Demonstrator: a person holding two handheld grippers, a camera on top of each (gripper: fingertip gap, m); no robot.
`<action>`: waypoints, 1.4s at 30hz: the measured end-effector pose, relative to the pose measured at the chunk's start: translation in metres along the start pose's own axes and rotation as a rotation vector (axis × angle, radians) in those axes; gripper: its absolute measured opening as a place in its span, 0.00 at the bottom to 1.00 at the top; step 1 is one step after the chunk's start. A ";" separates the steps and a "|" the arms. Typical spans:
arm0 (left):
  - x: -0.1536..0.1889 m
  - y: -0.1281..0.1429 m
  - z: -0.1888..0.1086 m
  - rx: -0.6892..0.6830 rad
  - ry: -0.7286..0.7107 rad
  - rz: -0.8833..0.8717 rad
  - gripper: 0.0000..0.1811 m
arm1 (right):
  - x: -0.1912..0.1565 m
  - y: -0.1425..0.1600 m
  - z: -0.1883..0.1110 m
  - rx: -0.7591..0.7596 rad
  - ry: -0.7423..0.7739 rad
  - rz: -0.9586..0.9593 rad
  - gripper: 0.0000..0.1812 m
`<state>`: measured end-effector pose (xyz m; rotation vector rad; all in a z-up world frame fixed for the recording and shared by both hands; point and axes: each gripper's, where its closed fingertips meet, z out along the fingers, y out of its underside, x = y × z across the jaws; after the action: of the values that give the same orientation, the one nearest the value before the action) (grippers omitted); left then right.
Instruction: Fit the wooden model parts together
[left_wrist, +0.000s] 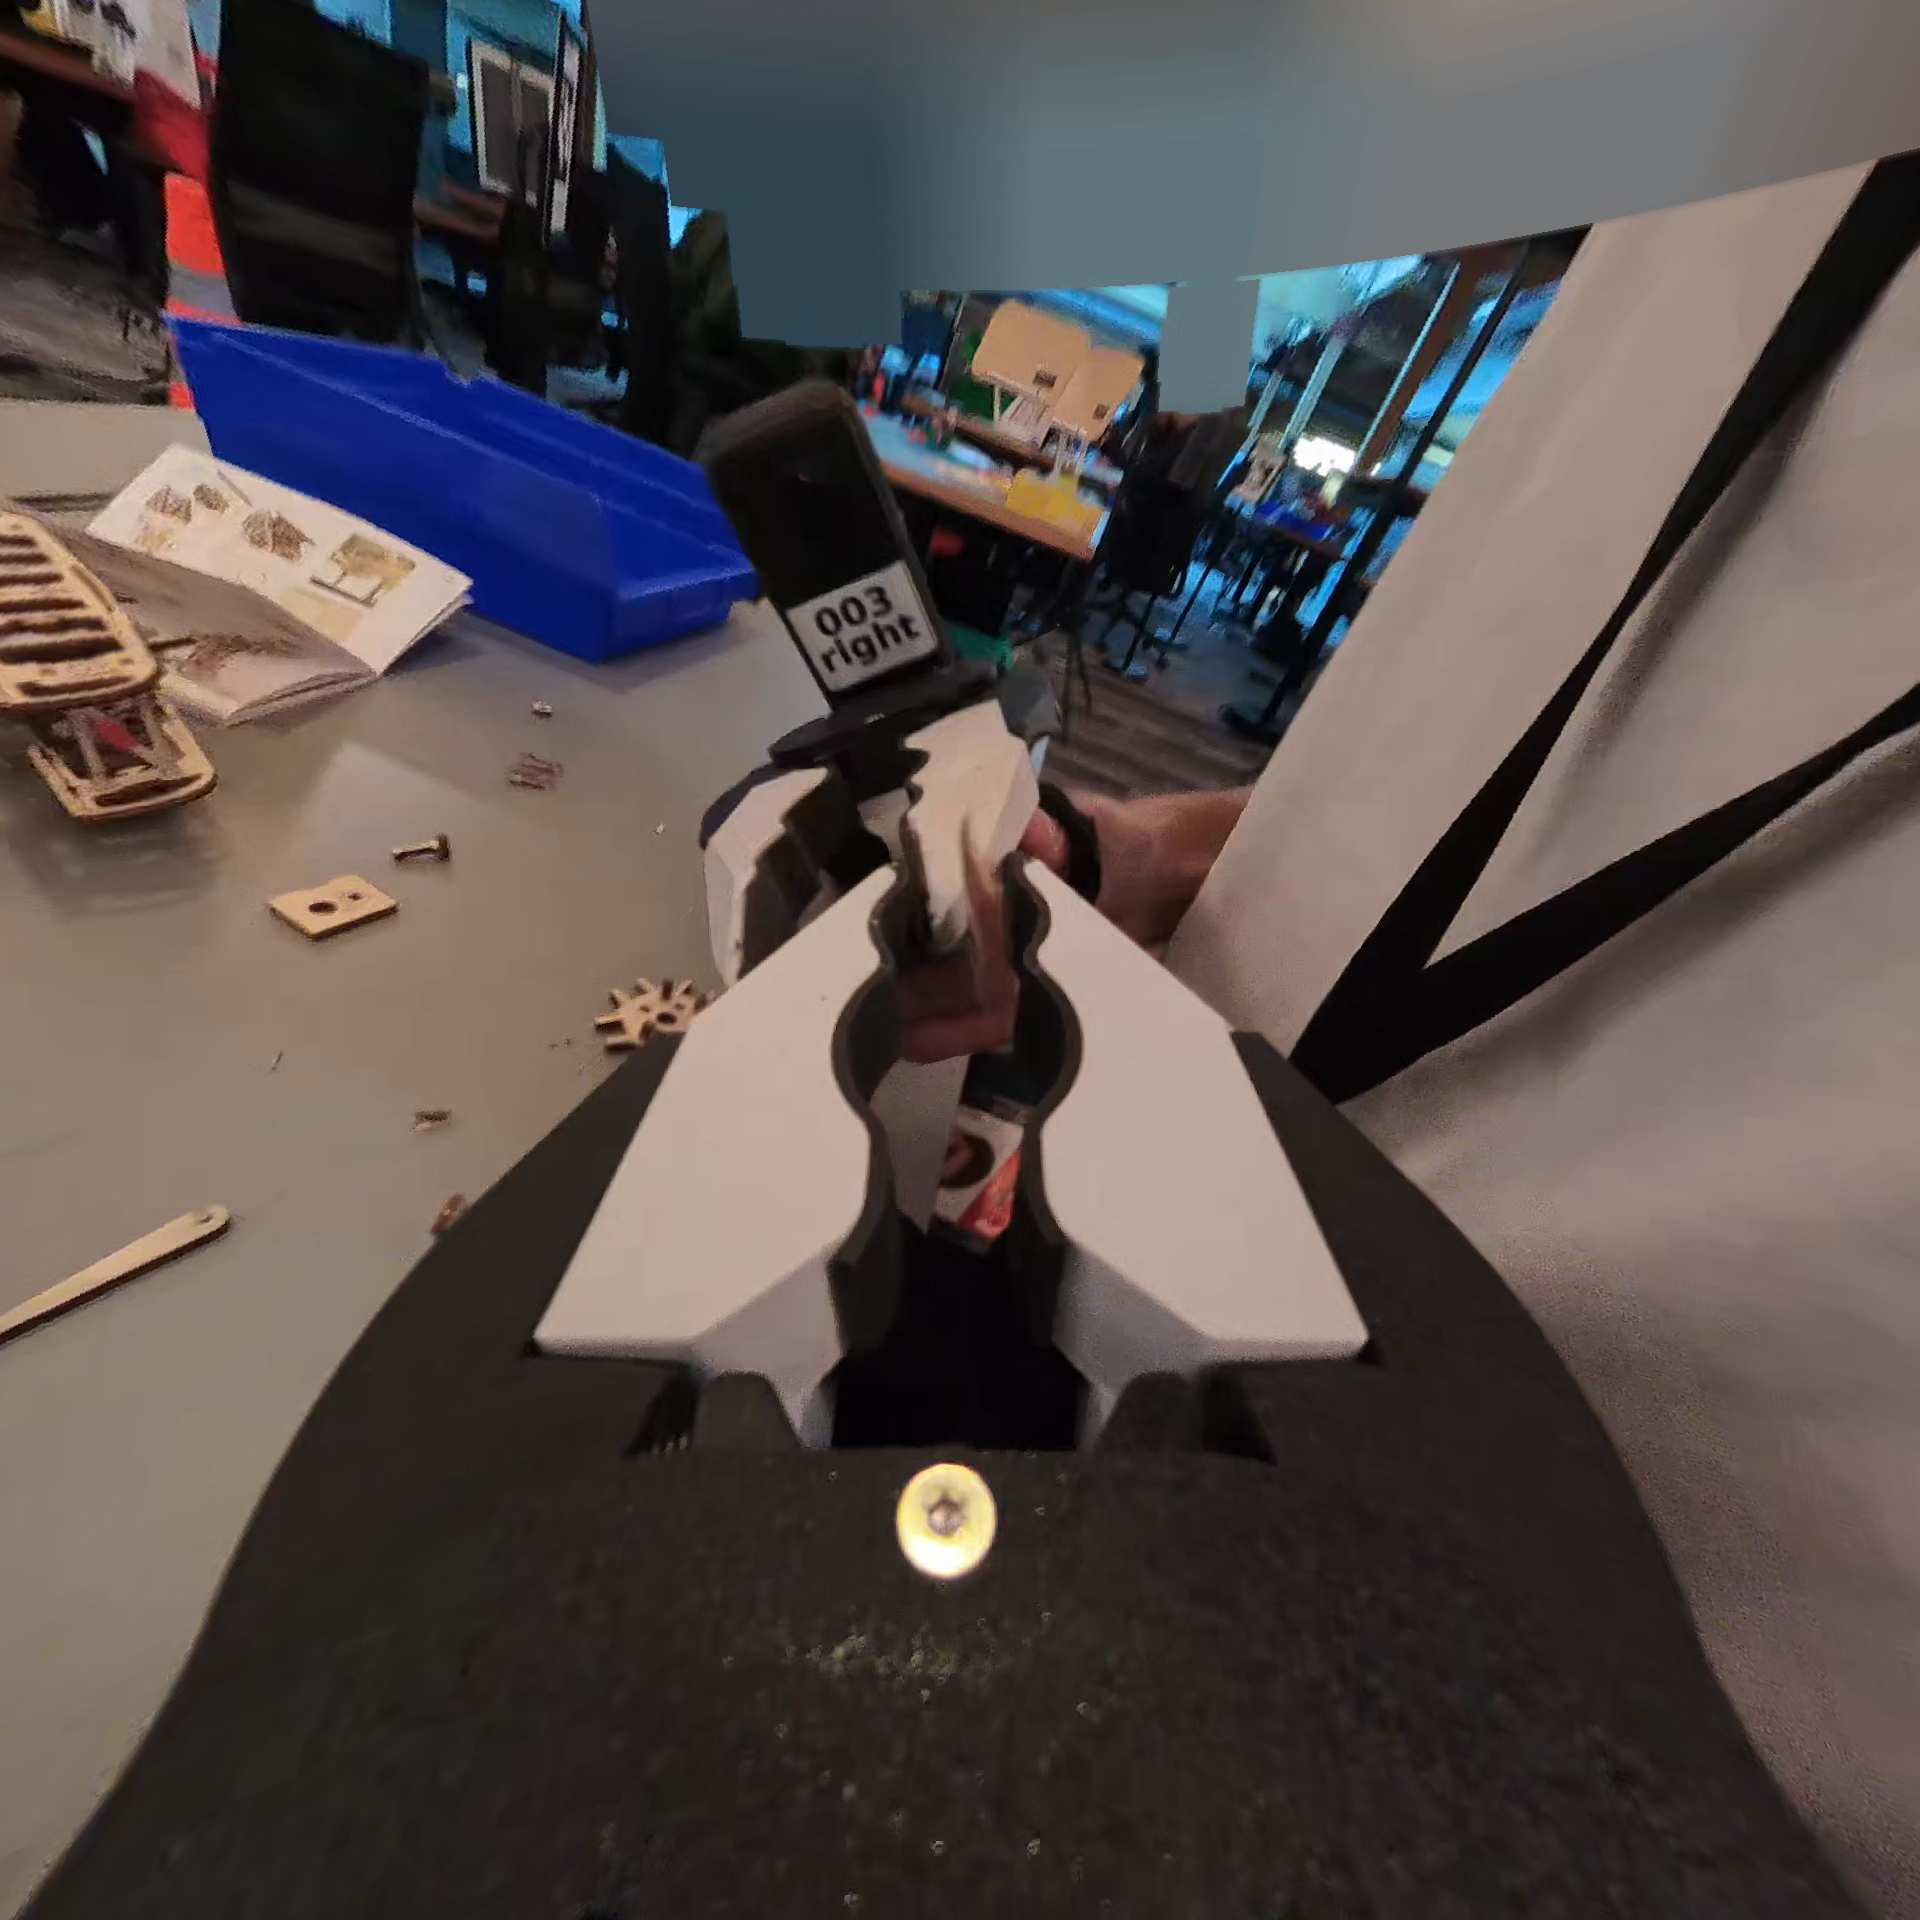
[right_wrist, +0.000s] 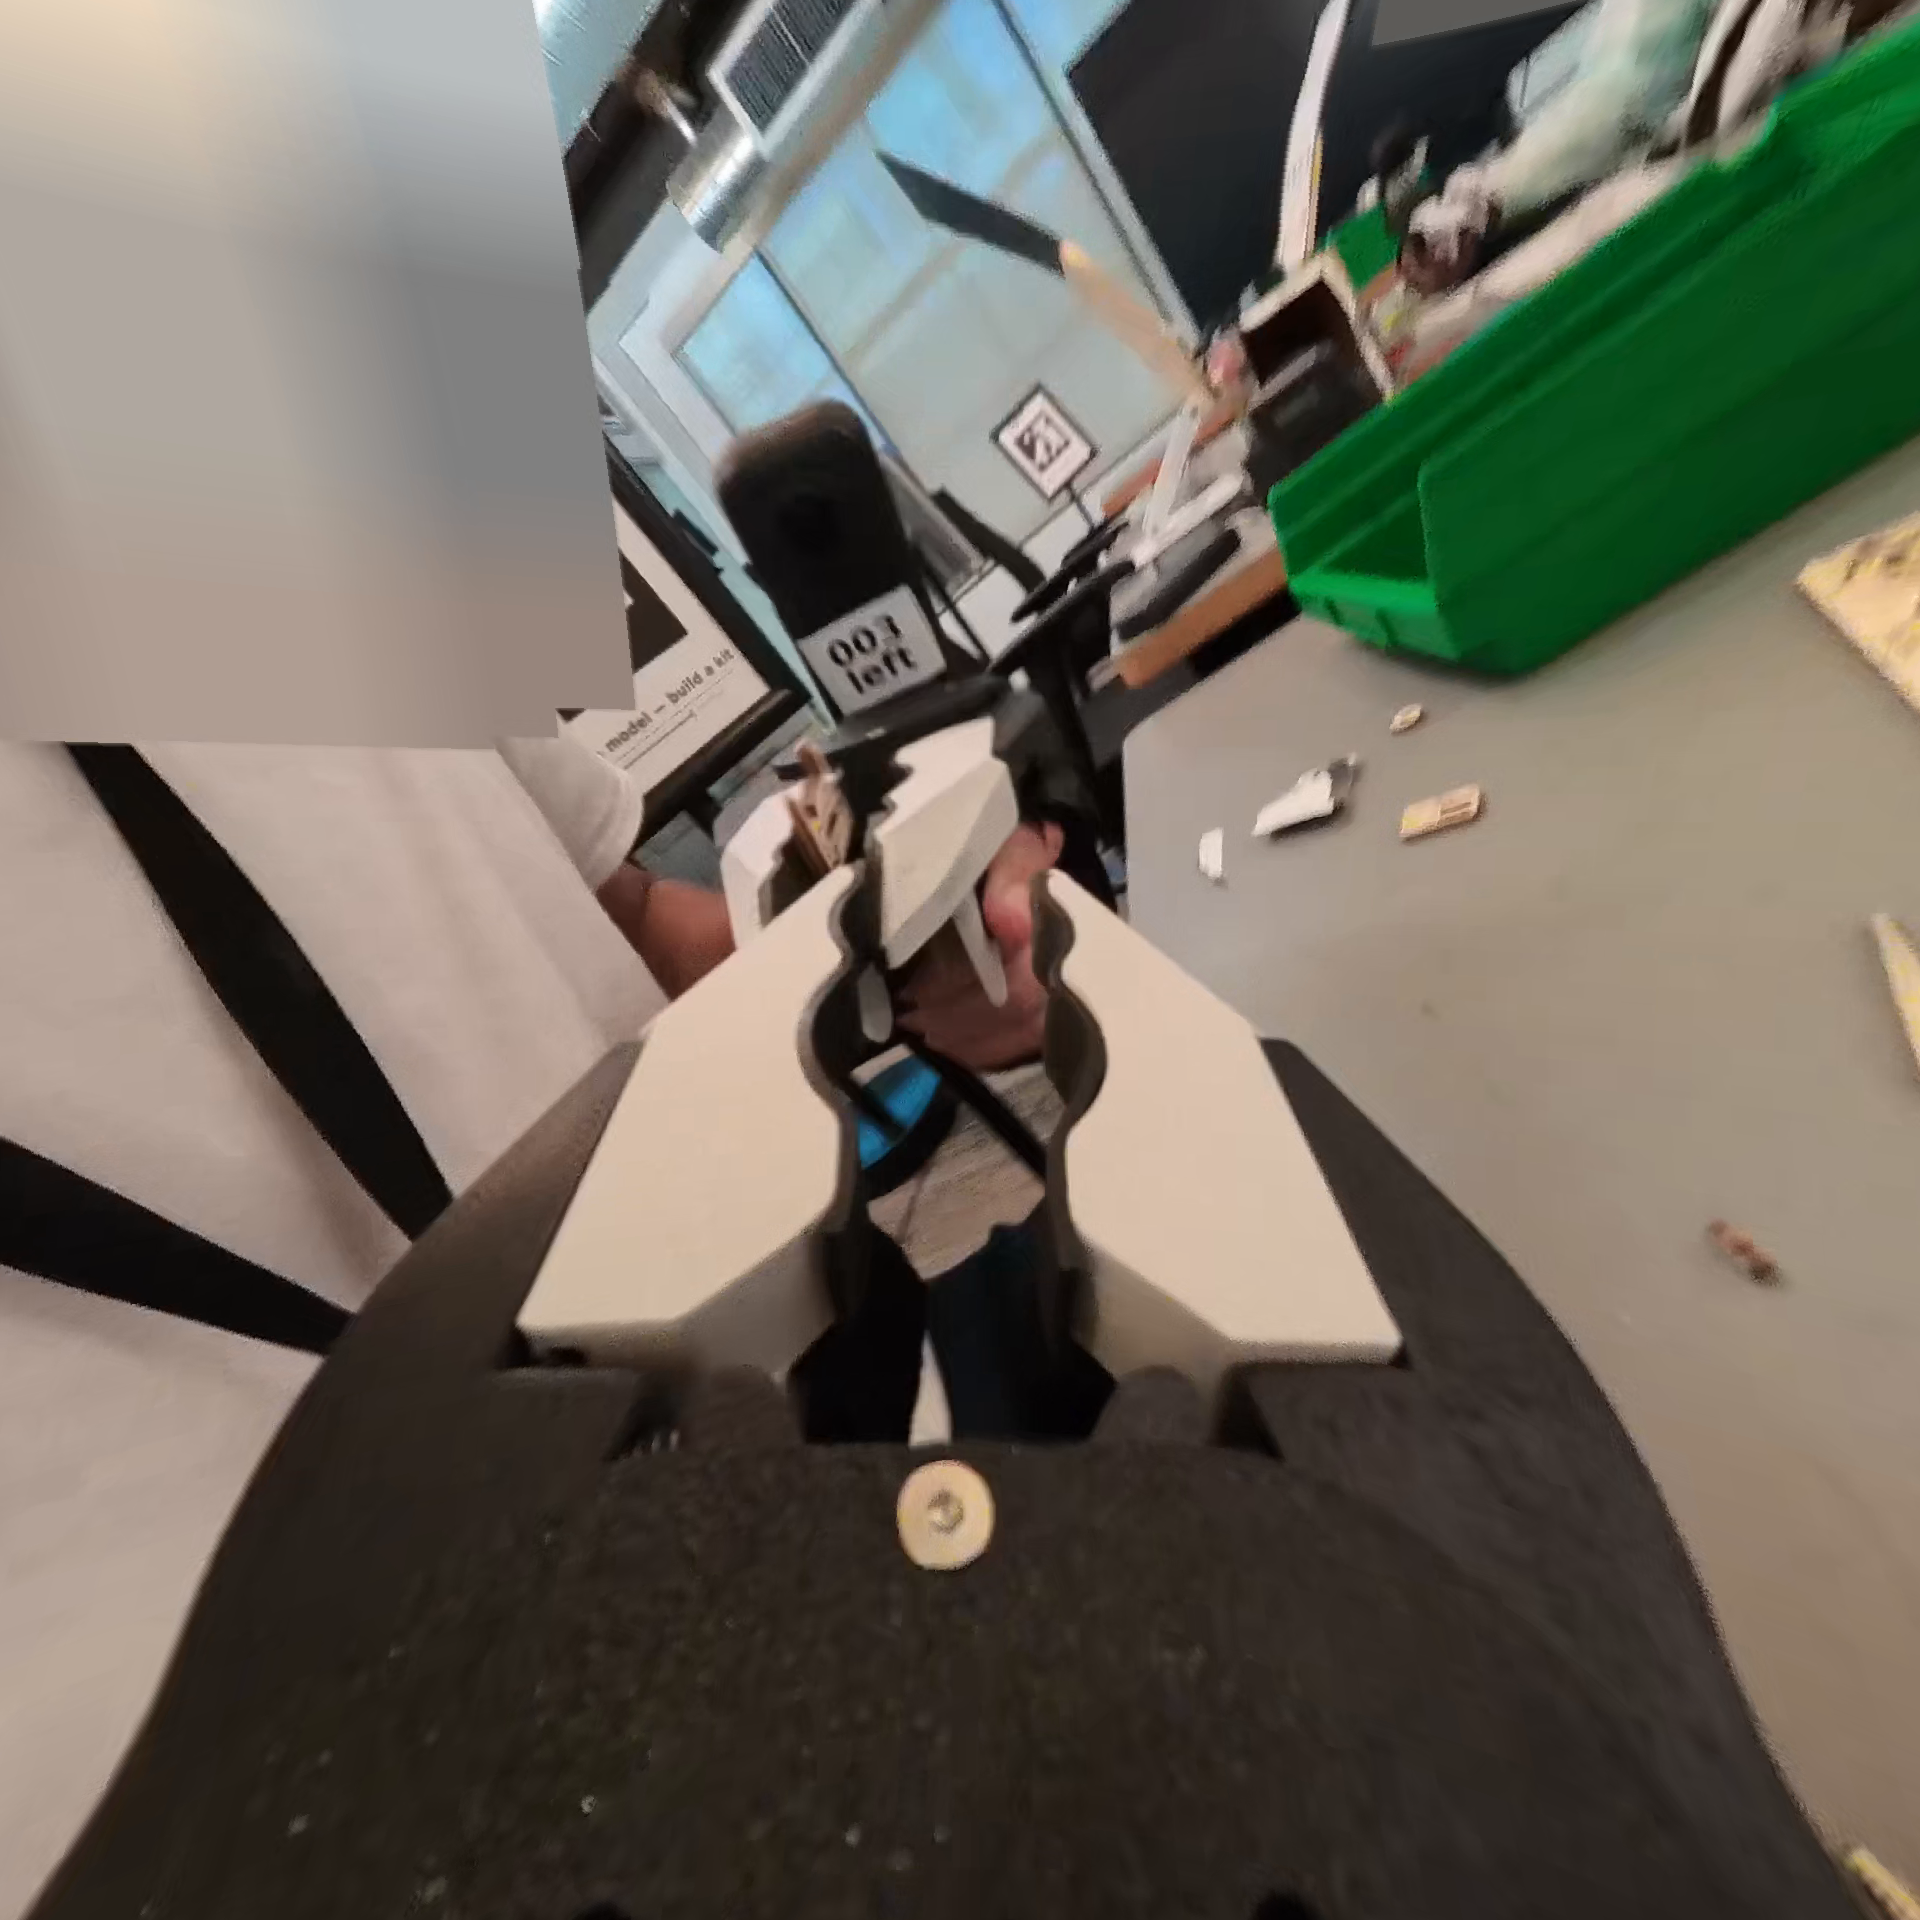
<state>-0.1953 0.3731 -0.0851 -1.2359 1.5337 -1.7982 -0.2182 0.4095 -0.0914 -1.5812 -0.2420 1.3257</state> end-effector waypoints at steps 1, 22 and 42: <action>-0.001 0.002 0.000 -0.025 -0.012 0.017 0.07 | 0.003 0.003 -0.001 -0.031 -0.021 0.040 0.17; -0.071 0.052 -0.136 -0.471 -0.814 -0.138 0.17 | 0.047 0.045 -0.012 -0.350 0.277 -0.132 0.22; -0.028 0.176 -0.105 -0.580 -1.134 -0.372 0.13 | 0.023 0.045 -0.019 -0.300 0.243 -0.126 0.16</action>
<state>-0.3055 0.4036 -0.2574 -2.3465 1.1340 -0.4619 -0.2129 0.3938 -0.1427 -1.9278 -0.3968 1.0231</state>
